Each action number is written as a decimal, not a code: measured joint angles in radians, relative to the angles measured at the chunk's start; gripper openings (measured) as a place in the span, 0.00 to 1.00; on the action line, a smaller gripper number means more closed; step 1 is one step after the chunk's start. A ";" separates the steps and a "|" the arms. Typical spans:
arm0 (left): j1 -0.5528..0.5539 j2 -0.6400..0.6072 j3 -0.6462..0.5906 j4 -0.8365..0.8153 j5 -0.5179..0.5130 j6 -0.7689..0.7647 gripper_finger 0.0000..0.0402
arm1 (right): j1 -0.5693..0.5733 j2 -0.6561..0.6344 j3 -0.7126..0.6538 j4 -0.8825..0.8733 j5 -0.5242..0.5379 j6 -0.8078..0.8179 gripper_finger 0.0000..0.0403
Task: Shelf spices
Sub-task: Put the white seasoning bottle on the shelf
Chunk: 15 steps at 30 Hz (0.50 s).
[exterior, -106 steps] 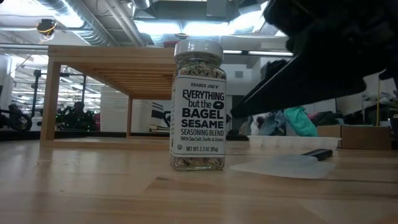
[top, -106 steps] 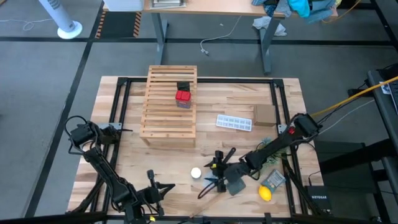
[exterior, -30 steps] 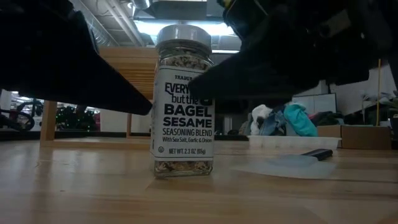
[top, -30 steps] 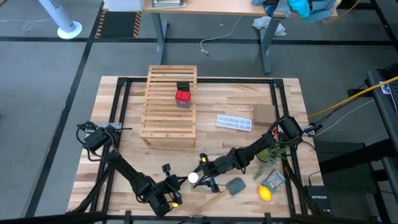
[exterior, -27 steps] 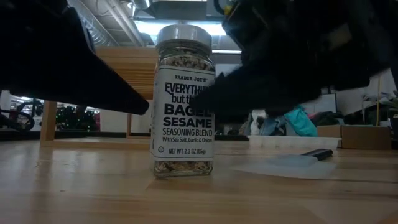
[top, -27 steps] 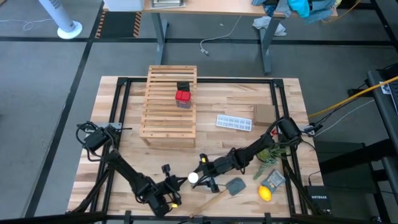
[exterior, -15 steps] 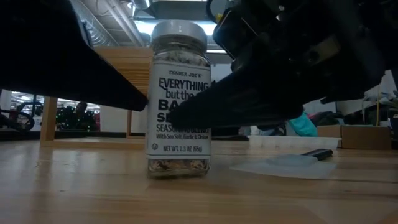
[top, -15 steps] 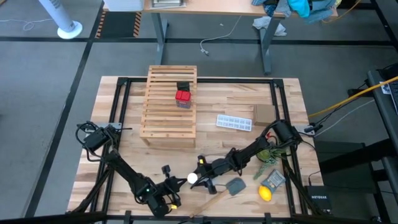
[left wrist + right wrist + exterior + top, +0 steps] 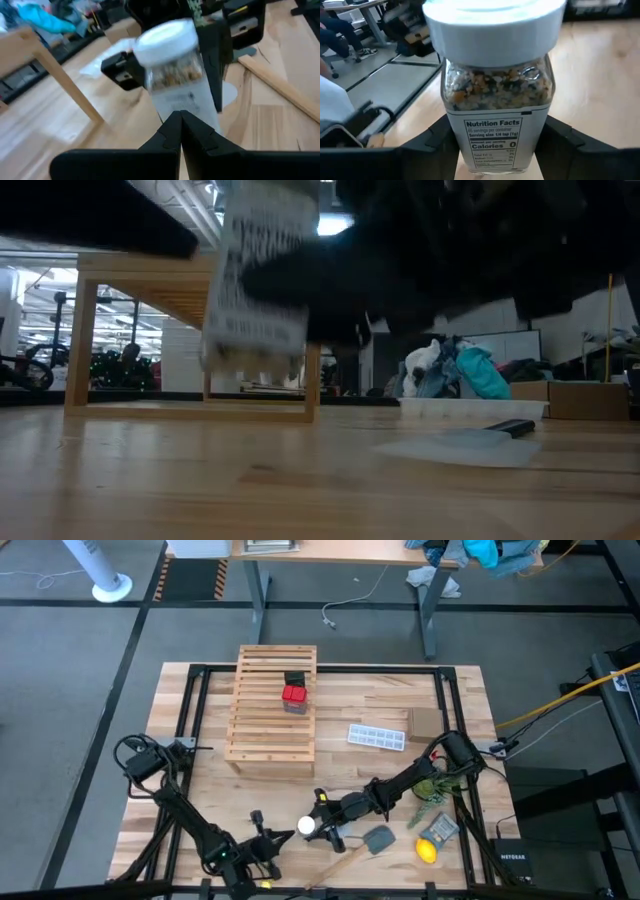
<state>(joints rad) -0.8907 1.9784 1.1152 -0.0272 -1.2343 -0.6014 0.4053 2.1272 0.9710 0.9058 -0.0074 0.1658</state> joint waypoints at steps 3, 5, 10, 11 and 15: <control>-0.026 -0.017 0.000 -0.030 -0.029 -0.002 0.00 | 0.000 -0.047 0.000 -0.020 0.033 -0.039 0.51; -0.042 -0.027 0.000 -0.048 -0.041 -0.012 0.00 | 0.000 -0.084 0.000 -0.056 0.070 -0.078 0.51; -0.084 -0.036 0.000 -0.062 -0.057 -0.037 0.00 | -0.005 -0.192 0.000 -0.139 0.168 -0.201 0.51; -0.090 -0.036 0.000 -0.065 -0.057 -0.048 0.00 | -0.009 -0.215 0.000 -0.151 0.177 -0.225 0.51; -0.107 -0.036 0.000 -0.068 -0.057 -0.097 0.00 | -0.054 -0.303 0.000 -0.190 0.173 -0.291 0.51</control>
<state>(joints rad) -0.9974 1.9419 1.1152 -0.0955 -1.2911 -0.6988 0.3513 1.8241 0.9714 0.7162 0.1656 -0.1249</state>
